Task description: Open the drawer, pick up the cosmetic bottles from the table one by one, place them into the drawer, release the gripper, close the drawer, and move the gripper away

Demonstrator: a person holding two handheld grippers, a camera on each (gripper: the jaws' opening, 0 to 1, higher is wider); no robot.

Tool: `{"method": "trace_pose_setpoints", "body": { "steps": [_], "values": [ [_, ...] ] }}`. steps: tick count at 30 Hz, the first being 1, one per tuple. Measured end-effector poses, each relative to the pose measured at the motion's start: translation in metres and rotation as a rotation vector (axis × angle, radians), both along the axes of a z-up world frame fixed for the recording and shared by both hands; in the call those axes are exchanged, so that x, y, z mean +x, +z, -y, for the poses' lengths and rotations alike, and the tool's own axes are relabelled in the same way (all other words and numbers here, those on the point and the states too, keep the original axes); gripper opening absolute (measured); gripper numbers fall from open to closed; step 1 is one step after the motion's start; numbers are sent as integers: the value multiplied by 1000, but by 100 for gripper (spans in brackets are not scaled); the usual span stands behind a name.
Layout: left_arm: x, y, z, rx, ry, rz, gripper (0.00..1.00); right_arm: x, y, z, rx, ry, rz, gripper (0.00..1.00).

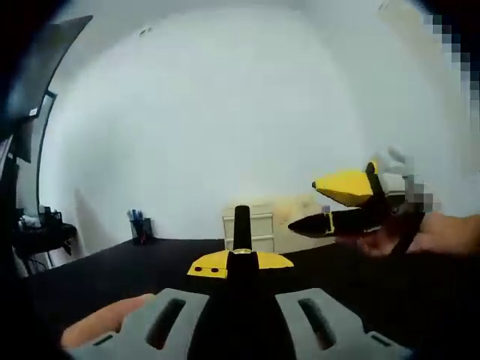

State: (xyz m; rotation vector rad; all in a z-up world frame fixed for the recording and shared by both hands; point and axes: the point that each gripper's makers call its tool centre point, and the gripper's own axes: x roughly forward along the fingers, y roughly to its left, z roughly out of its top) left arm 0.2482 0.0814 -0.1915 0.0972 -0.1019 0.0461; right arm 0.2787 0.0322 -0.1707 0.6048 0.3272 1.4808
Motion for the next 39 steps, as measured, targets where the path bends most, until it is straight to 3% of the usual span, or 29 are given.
{"method": "trace_pose_setpoints", "body": {
  "steps": [10, 17, 22, 24, 28, 36, 39],
  "values": [
    [-9, 11, 39, 71, -41, 57, 12, 2, -3, -3, 20, 7, -98, 37],
    [-9, 3, 57, 128, -37, 46, 12, 3, -5, 0, 40, 20, -162, 25],
    [-4, -6, 55, 125, -29, 16, 12, 0, -3, -1, 27, 19, -139, 8],
    [-3, -8, 54, 123, -26, 12, 12, 1, -5, -1, 7, -4, -107, 8],
    [0, -12, 54, 124, -20, -9, 12, 2, -5, -1, -6, -1, -114, 7],
    [7, -18, 54, 139, -8, -58, 14, 0, 4, 0, -89, -113, 209, 7],
    [9, -17, 53, 132, -15, -72, 14, -3, 6, 1, -108, -137, 292, 7]
  ]
}}
